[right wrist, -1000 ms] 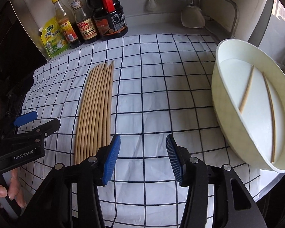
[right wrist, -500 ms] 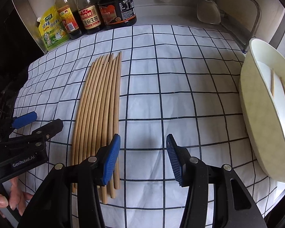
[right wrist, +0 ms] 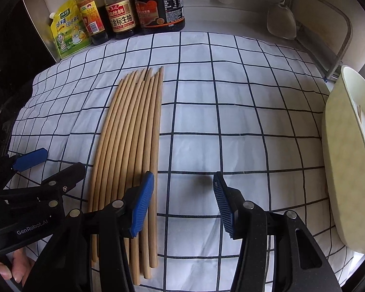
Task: Organize utensils
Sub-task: 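Move the right tool back over the chopstick row on the cloth, then close the right tool on another wooden chopstick and lift it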
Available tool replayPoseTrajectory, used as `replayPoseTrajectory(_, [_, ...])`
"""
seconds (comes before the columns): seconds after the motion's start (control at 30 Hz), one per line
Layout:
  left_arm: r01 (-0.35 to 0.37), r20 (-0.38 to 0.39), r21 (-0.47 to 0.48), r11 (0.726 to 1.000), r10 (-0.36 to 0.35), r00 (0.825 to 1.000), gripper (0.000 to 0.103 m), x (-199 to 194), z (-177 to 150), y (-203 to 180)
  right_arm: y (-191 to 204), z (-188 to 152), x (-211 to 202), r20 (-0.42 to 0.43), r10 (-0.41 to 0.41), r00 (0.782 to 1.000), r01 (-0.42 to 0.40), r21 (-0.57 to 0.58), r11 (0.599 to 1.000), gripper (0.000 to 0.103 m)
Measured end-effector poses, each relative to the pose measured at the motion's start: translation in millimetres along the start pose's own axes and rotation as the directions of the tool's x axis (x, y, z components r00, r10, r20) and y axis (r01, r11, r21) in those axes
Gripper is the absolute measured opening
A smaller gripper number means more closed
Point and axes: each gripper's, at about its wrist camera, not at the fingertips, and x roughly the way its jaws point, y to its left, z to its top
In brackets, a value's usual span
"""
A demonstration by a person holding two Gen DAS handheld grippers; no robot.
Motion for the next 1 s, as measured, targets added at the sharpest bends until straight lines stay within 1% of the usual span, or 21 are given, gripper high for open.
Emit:
replayPoseTrajectory(0.13, [0.007,0.002,-0.006,1.0,-0.007,1.0,0.081,-2,1,1,6,0,0,-0.005,-0.028,1.0,0.027,-0.046,0.999,0.049])
replayPoseTrajectory(0.33, [0.011,0.003,-0.01,1.0,-0.011,1.0,0.081,-3,0,-1,4,0,2,0.01,-0.023,1.0,0.024,-0.064,0.998,0.049])
replayPoseTrajectory(0.43, [0.018,0.006,-0.008,1.0,-0.018,1.0,0.081,-4,-1,-3,5,-1,4,0.006,-0.046,0.999,0.046,-0.074,0.996,0.049])
replayPoseTrajectory(0.73, [0.01,-0.004,0.012,1.0,-0.01,1.0,0.082,1,-3,-7,-15,-10,-1,0.013,-0.039,0.999,0.039,-0.012,0.999,0.049])
replayPoseTrajectory(0.83, [0.009,0.0,0.007,1.0,-0.009,1.0,0.082,1,-3,-7,-20,-13,-3,0.014,-0.048,0.999,0.048,0.001,0.999,0.049])
replayPoseTrajectory(1.0, [-0.008,-0.002,0.014,1.0,0.009,1.0,0.085,3,-2,-11,-26,-16,-4,0.012,-0.052,0.999,0.052,0.021,0.998,0.049])
